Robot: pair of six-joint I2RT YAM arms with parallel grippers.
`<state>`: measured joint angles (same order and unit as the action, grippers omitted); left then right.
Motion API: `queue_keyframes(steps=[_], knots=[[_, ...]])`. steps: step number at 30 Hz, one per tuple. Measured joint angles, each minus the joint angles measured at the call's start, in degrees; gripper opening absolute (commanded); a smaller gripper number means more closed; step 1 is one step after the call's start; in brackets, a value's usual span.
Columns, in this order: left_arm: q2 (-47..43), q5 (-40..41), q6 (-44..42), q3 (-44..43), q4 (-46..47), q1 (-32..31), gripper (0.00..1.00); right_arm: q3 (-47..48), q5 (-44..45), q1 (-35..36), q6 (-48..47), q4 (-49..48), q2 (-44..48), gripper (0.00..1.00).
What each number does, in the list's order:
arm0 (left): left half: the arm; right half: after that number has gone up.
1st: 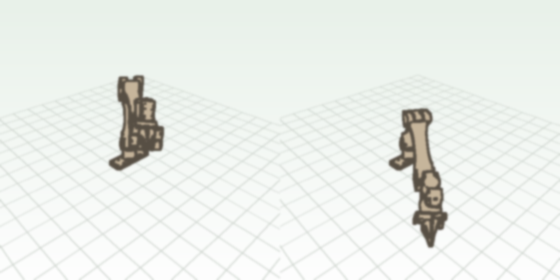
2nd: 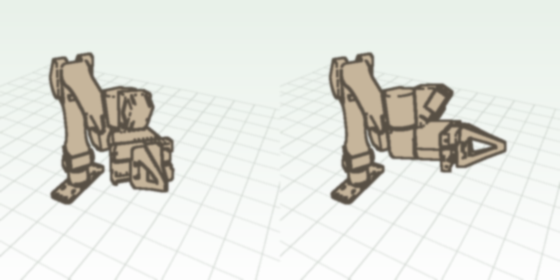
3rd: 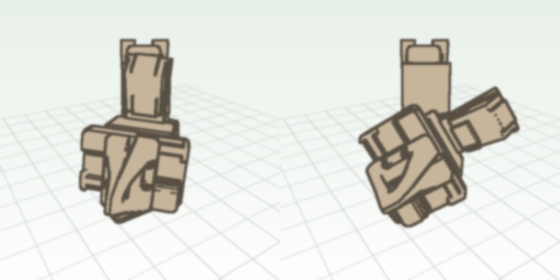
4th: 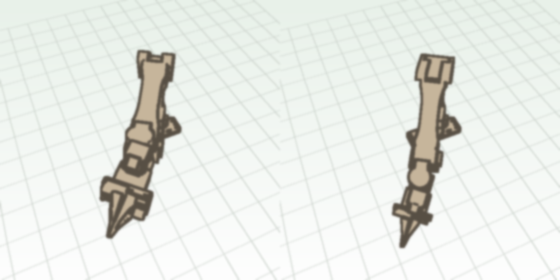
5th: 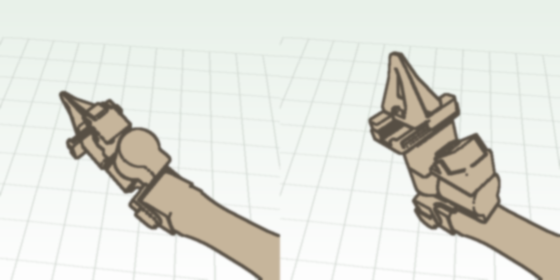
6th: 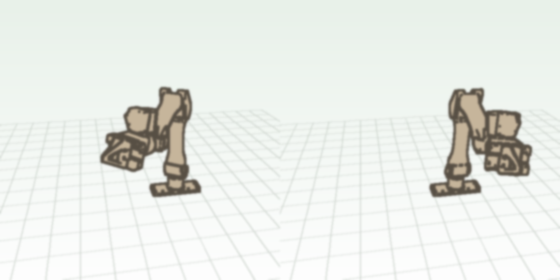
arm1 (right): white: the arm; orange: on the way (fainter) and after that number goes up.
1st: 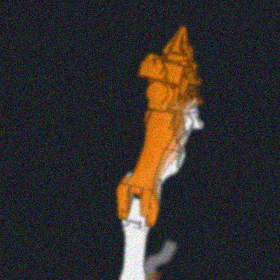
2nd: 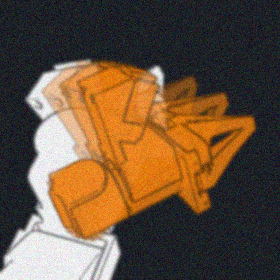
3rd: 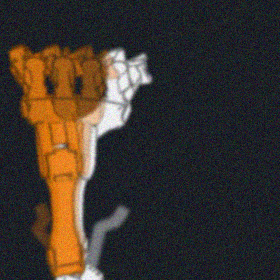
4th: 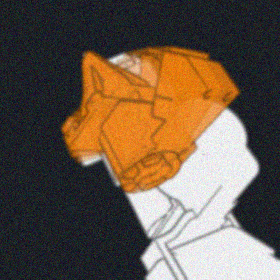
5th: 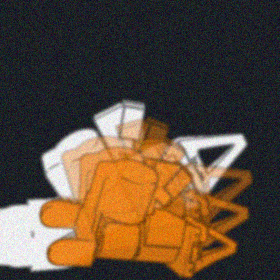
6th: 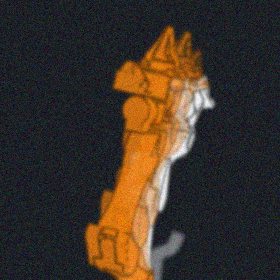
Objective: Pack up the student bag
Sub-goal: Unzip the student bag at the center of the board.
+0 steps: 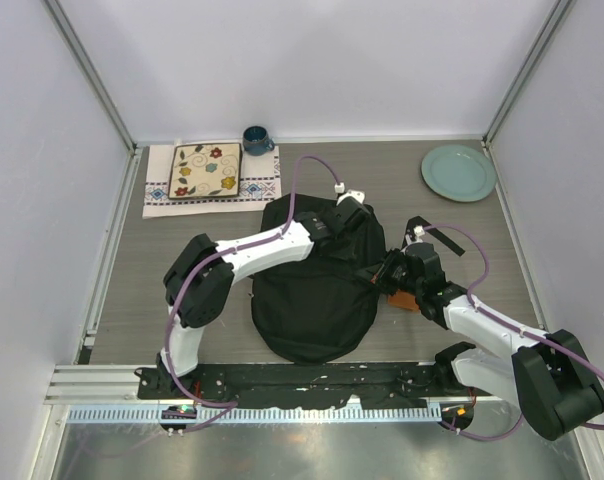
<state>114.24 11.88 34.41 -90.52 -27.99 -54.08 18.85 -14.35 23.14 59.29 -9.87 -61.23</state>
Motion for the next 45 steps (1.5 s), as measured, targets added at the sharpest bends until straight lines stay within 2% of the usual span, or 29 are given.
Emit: queue_keyframes(steps=[5,12,24,30,34,35,36,37,38,40,41,43,44,45], knots=[[-2.62,1.18,-0.5,2.93,1.01,0.0,0.0,-0.11,0.44,0.0,0.46,0.33,0.66,0.01],[-10.91,3.08,-0.96,10.49,1.11,1.22,0.0,-0.81,1.92,0.11,0.92,1.11,3.65,0.01],[-20.76,7.04,-2.43,19.71,0.26,7.45,0.0,-0.98,2.51,0.15,1.01,1.33,3.76,0.01],[-29.77,9.44,-3.5,27.61,-1.99,14.56,0.0,-1.07,2.69,0.15,1.05,1.38,3.74,0.01],[-34.32,8.46,-3.39,30.51,-2.43,16.92,0.0,-1.07,2.29,0.44,1.05,0.96,3.58,0.0],[-35.19,8.07,-3.39,31.04,-2.27,17.05,0.05,-1.05,2.21,0.46,1.05,0.87,3.41,0.04],[-35.82,7.63,-3.37,31.39,-2.23,17.18,0.2,-1.01,2.12,0.46,1.03,0.83,3.17,0.11],[-36.3,7.34,-3.34,31.65,-2.19,17.31,0.36,-0.85,1.9,0.46,0.9,0.85,2.82,0.18],[-36.57,7.23,-3.54,31.74,-2.25,17.4,0.59,-0.59,1.79,0.44,0.63,0.9,2.54,0.33],[-37.18,8.13,-3.78,31.8,-3.17,18.08,0.7,-0.04,1.79,0.28,-0.22,1.86,2.32,0.49],[-37.62,8.59,-3.13,31.82,-3.56,18.64,0.8,0.63,1.99,0.24,-1.16,3.17,2.38,0.64],[-38.53,9.4,-3.28,31.85,-4.13,19.12,0.88,2.14,2.71,0.15,-2.32,5.57,2.64,0.71],[-39.01,9.73,-3.19,31.85,-4.31,19.3,0.95,3.02,3.15,0.09,-3.15,6.93,3.08,0.76],[-39.67,10.19,-3.08,31.85,-4.52,19.34,0.97,4.2,3.76,0.11,-4.07,8.87,4.0,0.77]])
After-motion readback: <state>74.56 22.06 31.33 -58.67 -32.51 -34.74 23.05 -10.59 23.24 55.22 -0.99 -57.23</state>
